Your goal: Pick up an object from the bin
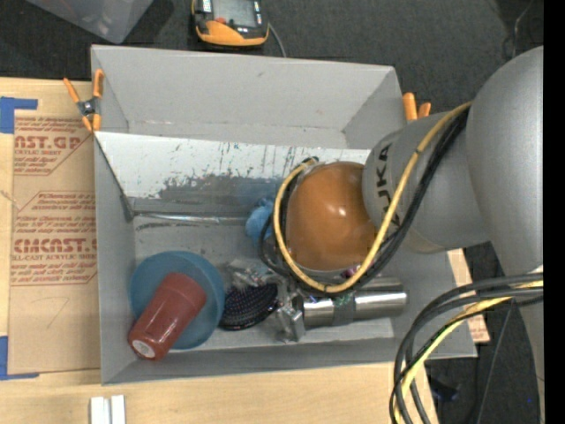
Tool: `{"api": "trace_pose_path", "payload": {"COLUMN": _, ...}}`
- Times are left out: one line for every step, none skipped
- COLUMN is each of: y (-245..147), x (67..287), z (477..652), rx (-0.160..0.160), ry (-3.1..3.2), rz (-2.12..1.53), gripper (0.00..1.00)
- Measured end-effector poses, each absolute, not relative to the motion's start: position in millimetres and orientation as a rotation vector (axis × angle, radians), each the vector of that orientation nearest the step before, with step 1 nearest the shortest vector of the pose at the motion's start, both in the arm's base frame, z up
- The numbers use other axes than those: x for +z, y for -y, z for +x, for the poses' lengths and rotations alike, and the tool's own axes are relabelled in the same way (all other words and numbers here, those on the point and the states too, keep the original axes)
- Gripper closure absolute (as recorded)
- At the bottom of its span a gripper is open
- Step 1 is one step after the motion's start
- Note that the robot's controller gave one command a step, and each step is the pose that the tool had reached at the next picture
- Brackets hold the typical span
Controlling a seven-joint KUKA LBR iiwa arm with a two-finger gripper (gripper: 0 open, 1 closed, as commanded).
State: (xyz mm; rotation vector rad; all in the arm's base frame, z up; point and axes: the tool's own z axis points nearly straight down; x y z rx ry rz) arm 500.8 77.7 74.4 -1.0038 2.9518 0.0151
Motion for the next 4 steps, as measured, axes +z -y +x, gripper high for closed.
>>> {"api": "trace_pose_path", "payload": {"y": -72.9, "x": 72.9, "z": 502.4, "rx": 0.017, "ry": -2.904, "rz": -1.112, "gripper": 0.0}}
{"api": "trace_pose_path", "payload": {"y": -74.2, "x": 75.3, "z": 510.0, "rx": 0.016, "ry": -2.838, "rz": -1.276, "gripper": 0.0}}
{"api": "trace_pose_path", "payload": {"y": -54.9, "x": 74.2, "z": 521.8, "rx": 0.045, "ry": -2.938, "rz": -0.978, "gripper": 1.0}}
{"api": "trace_pose_path", "payload": {"y": -54.8, "x": 74.2, "z": 521.8, "rx": 0.045, "ry": -2.938, "rz": -0.977, "gripper": 1.0}}
